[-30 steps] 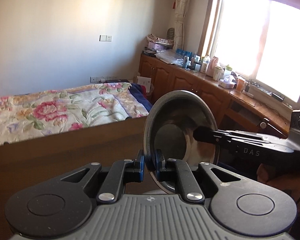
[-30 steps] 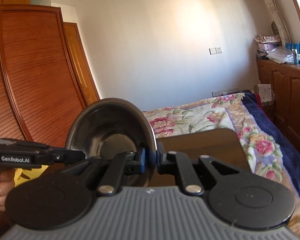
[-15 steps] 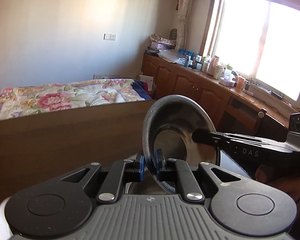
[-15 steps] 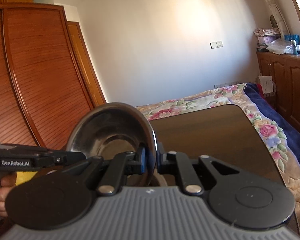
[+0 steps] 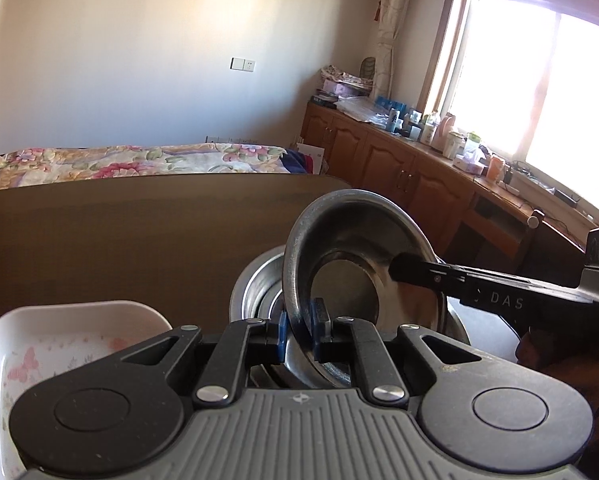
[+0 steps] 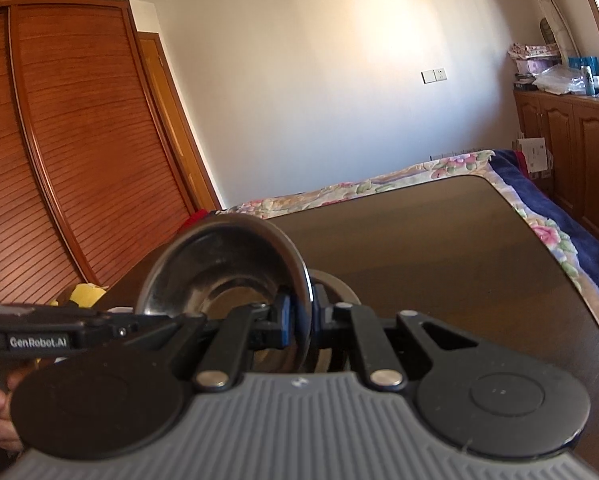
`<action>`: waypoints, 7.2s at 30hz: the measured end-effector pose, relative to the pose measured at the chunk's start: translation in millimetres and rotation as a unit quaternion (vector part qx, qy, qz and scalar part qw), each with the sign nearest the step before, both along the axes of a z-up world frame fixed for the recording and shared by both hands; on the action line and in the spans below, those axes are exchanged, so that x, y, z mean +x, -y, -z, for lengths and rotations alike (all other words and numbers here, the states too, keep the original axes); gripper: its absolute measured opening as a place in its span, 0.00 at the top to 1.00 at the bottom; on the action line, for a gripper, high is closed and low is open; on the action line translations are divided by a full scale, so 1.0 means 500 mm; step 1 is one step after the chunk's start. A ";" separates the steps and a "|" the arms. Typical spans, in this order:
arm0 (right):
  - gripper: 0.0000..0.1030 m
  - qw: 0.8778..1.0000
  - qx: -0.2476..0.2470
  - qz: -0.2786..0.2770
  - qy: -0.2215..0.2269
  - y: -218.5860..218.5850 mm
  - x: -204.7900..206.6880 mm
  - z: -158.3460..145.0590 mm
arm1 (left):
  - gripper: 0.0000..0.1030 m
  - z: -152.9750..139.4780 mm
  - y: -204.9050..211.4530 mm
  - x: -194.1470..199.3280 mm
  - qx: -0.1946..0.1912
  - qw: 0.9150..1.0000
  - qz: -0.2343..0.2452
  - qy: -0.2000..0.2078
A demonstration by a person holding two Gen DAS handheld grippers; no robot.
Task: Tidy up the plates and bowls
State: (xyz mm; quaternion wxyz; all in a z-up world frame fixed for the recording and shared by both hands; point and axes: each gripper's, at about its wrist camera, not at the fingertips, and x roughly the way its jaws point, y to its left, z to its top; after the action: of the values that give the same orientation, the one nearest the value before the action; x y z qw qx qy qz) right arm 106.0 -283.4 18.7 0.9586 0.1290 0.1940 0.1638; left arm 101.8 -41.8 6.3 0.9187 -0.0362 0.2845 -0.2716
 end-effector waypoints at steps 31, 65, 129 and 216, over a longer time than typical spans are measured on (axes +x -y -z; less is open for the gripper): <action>0.82 0.994 -0.110 0.010 0.019 -0.051 -0.005 0.009 | 0.83 0.031 0.004 -0.032 0.011 1.000 -0.023 0.012; 0.28 0.988 -0.115 0.067 0.076 -0.035 -0.039 0.041 | 0.05 0.056 0.030 -0.075 0.044 0.991 -0.091 0.088; 0.58 0.995 -0.039 -0.009 0.096 -0.087 -0.044 -0.027 | 0.61 -0.029 -0.038 -0.133 0.021 0.987 -0.117 0.108; 0.00 0.988 -0.132 -0.021 0.082 -0.189 -0.090 -0.084 | 0.00 -0.041 -0.174 -0.195 0.065 0.969 -0.209 0.115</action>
State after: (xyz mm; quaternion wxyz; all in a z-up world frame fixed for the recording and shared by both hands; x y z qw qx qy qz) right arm 60.8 -188.9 60.7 0.9763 -0.0166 0.1373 0.1667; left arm 4.1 45.1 27.1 0.9821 -0.0037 0.1797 -0.0568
